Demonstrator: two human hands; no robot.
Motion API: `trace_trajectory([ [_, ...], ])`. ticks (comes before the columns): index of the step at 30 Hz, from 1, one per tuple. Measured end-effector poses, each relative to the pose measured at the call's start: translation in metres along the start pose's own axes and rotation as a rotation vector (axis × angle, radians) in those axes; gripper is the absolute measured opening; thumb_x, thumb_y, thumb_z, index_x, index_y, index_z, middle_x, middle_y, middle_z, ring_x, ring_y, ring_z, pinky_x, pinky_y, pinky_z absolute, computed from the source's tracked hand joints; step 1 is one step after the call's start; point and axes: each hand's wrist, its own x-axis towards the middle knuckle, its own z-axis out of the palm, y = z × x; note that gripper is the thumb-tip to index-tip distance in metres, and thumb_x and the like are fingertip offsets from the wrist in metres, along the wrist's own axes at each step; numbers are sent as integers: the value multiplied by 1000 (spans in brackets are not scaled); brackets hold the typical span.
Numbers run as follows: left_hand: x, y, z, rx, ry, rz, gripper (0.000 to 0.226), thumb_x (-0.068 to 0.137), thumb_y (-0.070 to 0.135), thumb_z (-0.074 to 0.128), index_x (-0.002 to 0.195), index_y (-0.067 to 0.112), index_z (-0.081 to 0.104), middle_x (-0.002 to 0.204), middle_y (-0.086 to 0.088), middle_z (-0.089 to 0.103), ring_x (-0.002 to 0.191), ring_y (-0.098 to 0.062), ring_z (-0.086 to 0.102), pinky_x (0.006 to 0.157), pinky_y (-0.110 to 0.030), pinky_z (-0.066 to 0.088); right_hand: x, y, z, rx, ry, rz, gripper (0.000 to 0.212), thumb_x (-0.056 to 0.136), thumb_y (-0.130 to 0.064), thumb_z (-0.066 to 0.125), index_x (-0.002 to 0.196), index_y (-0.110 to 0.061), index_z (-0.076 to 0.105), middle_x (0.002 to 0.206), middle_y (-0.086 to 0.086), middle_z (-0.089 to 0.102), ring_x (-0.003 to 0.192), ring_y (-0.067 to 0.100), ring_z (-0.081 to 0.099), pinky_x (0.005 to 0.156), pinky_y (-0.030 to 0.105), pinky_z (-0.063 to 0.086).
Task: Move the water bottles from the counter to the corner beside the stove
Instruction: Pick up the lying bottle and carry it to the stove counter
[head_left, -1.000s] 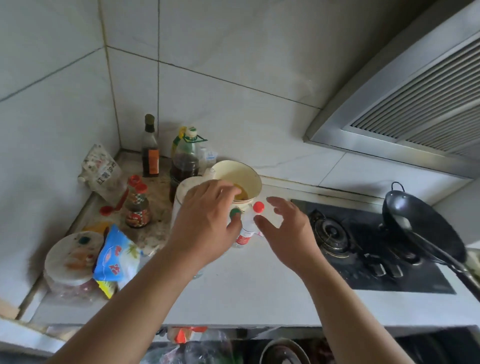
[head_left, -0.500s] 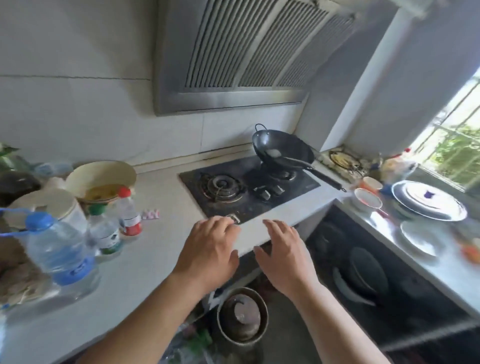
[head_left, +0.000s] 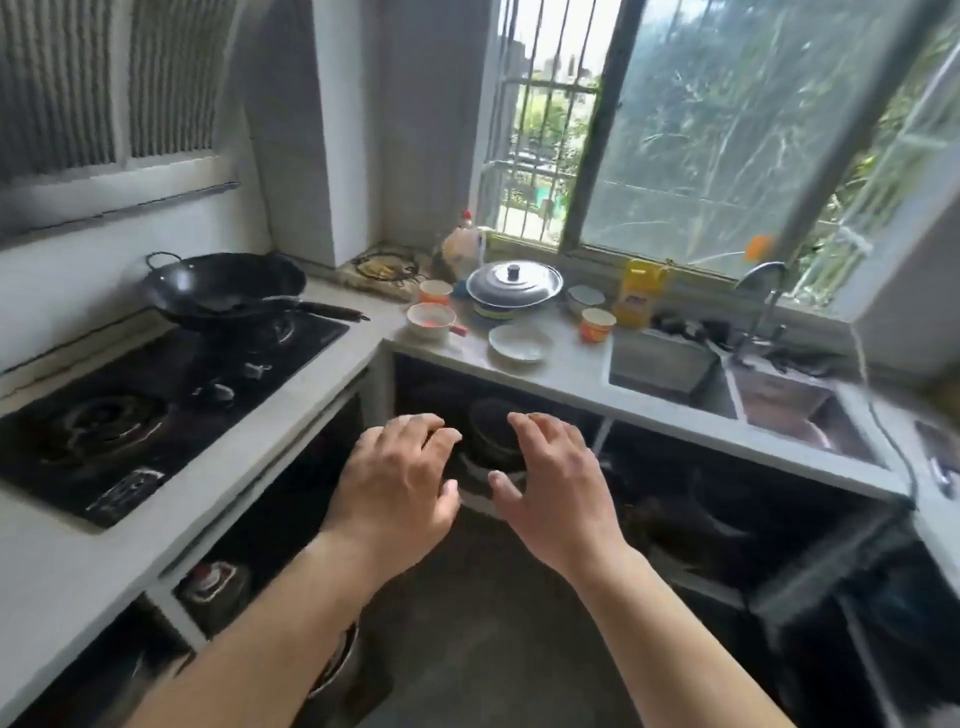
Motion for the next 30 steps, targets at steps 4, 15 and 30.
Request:
trace_trajectory([
  [4,38,66,28,-63,-49,150,55,78,39,69,129,21,59,130,0,57,122,-21,52,101,-43,43,-20,61,-29,-64,59,153,70,87,-43,73,147,-17,49,144,7,57,138,25,47,114,41,42],
  [15,137,196,113,-280,-155,568,58,84,47,60,137,26,50,138,5,52,130,-18,44,109,-40,37,-47,188,-67,-287,121,568,67,89,-47,67,146,-17,49,145,7,54,139,25,43,116,42,36],
  [30,206,337,176,-480,-281,941,51,84,46,57,132,27,53,137,5,53,130,-19,44,104,-39,40,-96,276,-128,-463,268,1085,63,88,-38,70,142,-11,52,137,8,58,127,27,50,108,43,45],
])
